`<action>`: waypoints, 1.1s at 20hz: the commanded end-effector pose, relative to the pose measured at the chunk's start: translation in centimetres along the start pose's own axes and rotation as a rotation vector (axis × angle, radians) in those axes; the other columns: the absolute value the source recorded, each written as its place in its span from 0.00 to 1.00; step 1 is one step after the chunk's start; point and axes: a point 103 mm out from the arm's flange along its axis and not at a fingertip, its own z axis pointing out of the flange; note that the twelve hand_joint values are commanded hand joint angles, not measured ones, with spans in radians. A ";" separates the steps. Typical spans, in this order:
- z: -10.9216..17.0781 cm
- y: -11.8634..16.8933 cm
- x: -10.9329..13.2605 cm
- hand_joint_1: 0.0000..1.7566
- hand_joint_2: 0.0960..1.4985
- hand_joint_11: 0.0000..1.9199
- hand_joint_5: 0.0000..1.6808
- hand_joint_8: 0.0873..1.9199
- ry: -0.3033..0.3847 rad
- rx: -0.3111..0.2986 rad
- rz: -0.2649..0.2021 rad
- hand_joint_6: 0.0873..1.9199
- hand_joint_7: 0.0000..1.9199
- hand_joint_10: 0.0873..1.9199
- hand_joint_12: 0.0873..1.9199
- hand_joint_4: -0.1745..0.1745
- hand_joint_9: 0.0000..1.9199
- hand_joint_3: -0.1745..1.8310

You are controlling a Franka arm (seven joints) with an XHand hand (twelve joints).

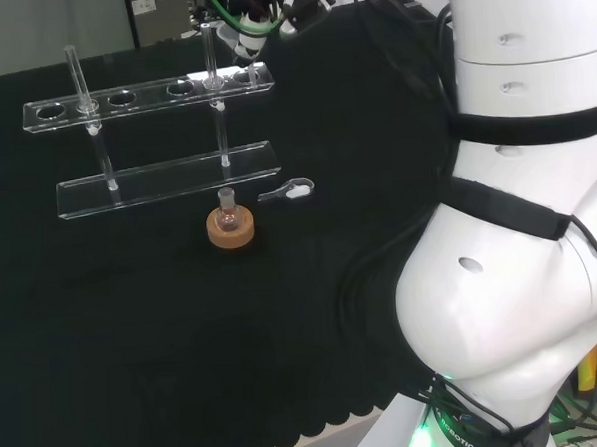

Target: Pick up the funnel from the transparent funnel stand.

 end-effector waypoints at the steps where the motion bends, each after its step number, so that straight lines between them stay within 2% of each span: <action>1: -3.1 -3.6 -1.2 0.42 0.43 0.13 0.31 0.46 -0.026 -0.042 0.051 0.02 0.26 0.35 0.69 0.34 0.41 0.32; 2: -3.6 -4.3 -1.2 0.42 0.43 0.13 0.31 0.46 -0.030 -0.050 0.058 0.02 0.26 0.35 0.69 0.34 0.41 0.32; 3: -4.0 -5.0 -1.2 0.42 0.43 0.13 0.31 0.46 -0.041 -0.049 0.105 0.03 0.26 0.35 0.69 0.34 0.41 0.32; 5: -4.8 -6.6 -1.0 0.42 0.42 0.13 0.31 0.46 -0.041 -0.063 0.113 0.03 0.26 0.35 0.69 0.34 0.41 0.32; 15: -6.9 -12.6 0.9 0.42 0.42 0.14 0.30 0.46 -0.020 -0.109 0.103 0.03 0.25 0.36 0.68 0.34 0.40 0.32; 22: -5.9 -16.4 3.5 0.42 0.42 0.14 0.30 0.46 -0.002 -0.118 0.095 0.03 0.25 0.36 0.68 0.34 0.40 0.32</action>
